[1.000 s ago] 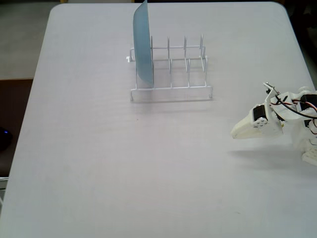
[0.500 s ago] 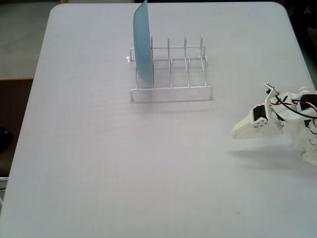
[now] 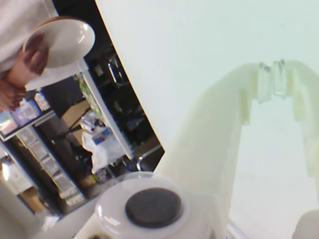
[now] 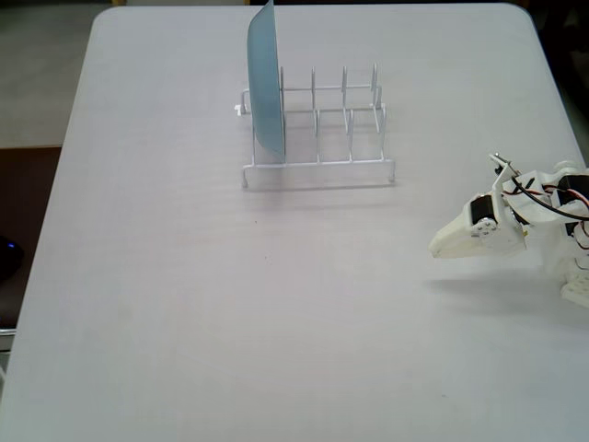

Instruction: Could you take three plates?

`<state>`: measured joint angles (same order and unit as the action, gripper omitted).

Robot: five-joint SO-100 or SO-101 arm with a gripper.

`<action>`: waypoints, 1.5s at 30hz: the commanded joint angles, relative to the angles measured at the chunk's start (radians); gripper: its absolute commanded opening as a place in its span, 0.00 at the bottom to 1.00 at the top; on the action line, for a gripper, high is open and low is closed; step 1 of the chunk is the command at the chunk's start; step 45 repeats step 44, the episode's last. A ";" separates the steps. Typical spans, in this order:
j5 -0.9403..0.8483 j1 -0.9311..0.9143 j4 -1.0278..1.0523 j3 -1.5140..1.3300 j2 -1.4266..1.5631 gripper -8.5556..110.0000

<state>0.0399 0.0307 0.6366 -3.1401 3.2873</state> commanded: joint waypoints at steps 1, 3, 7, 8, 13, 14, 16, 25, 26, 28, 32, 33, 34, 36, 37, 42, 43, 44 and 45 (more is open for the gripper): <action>-0.009 -0.009 0.002 0.003 0.020 0.07; -0.008 -0.009 0.002 0.003 0.020 0.07; -0.008 -0.009 0.002 0.003 0.020 0.07; -0.008 -0.009 0.002 0.003 0.020 0.07; -0.012 -0.009 0.002 0.003 0.020 0.07; -0.012 -0.009 0.002 0.003 0.020 0.07; -0.011 -0.009 0.002 0.003 0.020 0.07; -0.021 -0.009 0.003 0.003 0.020 0.07; -0.023 -0.009 0.003 0.003 0.020 0.07; -0.023 -0.009 0.005 0.003 0.020 0.07; -0.026 -0.009 0.005 0.003 0.020 0.07; -0.028 -0.009 0.005 0.003 0.020 0.07; -0.031 -0.009 0.006 0.003 0.020 0.07; -0.037 -0.009 0.008 0.003 0.020 0.07; -0.040 -0.009 0.008 0.003 0.020 0.07; -0.044 -0.009 0.008 0.003 0.020 0.07; -0.044 -0.009 0.008 0.003 0.020 0.07; -0.044 -0.009 0.008 0.003 0.020 0.07; -0.044 -0.009 0.008 0.003 0.020 0.07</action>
